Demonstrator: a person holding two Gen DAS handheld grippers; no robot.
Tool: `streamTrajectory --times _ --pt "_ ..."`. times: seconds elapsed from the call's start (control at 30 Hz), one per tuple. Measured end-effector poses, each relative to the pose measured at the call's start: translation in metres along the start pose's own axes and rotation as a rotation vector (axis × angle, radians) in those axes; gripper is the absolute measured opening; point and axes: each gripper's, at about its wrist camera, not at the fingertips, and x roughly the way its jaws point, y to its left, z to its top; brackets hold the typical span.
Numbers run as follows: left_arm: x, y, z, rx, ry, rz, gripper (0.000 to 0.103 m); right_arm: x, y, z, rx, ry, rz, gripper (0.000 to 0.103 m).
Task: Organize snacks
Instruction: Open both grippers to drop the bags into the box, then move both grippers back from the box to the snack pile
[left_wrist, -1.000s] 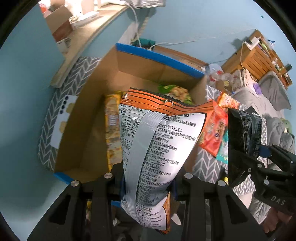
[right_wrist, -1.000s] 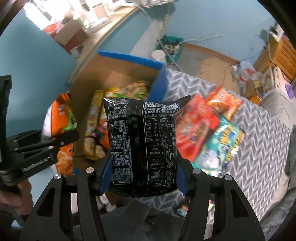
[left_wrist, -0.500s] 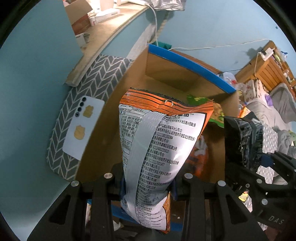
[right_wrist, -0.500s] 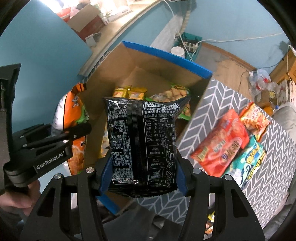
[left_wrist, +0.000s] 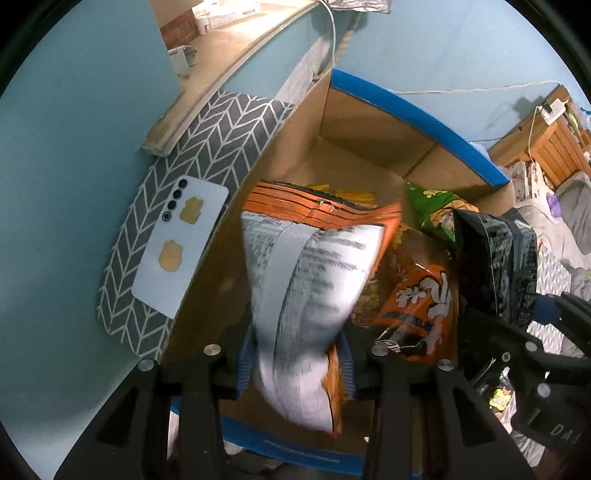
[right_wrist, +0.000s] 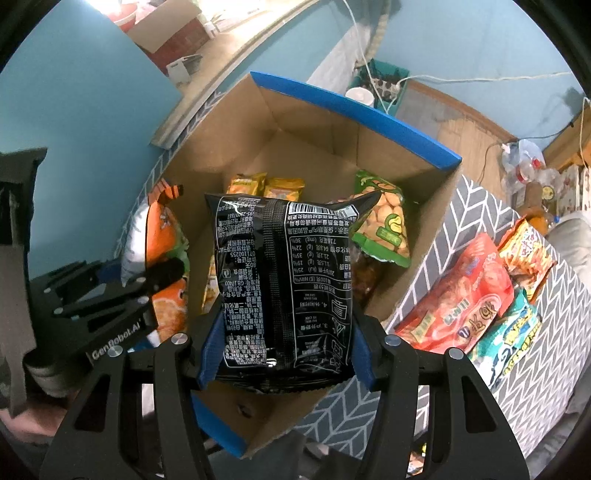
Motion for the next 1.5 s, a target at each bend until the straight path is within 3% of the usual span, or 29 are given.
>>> streamTrajectory --times 0.2,0.33,0.47,0.87,1.23,1.5 --pt "-0.009 0.001 0.001 0.0 -0.033 0.021 0.059 0.0 0.003 0.005 -0.003 0.001 0.006 0.059" --pt "-0.013 0.008 -0.001 -0.03 -0.028 0.024 0.059 0.0 0.008 0.008 -0.011 0.001 -0.002 0.06" --pt "-0.019 0.012 -0.005 -0.06 -0.026 0.008 0.059 -0.001 0.012 0.009 -0.028 -0.007 -0.025 0.075" --pt "-0.044 -0.001 -0.016 -0.054 -0.041 -0.039 0.059 -0.023 0.002 -0.005 -0.001 -0.034 -0.045 0.075" --pt "-0.055 -0.044 -0.025 0.078 -0.043 -0.093 0.059 -0.045 -0.046 -0.041 0.132 -0.044 -0.108 0.074" --pt "-0.054 -0.09 -0.038 0.215 -0.016 -0.138 0.059 -0.06 -0.092 -0.088 0.288 -0.047 -0.141 0.074"
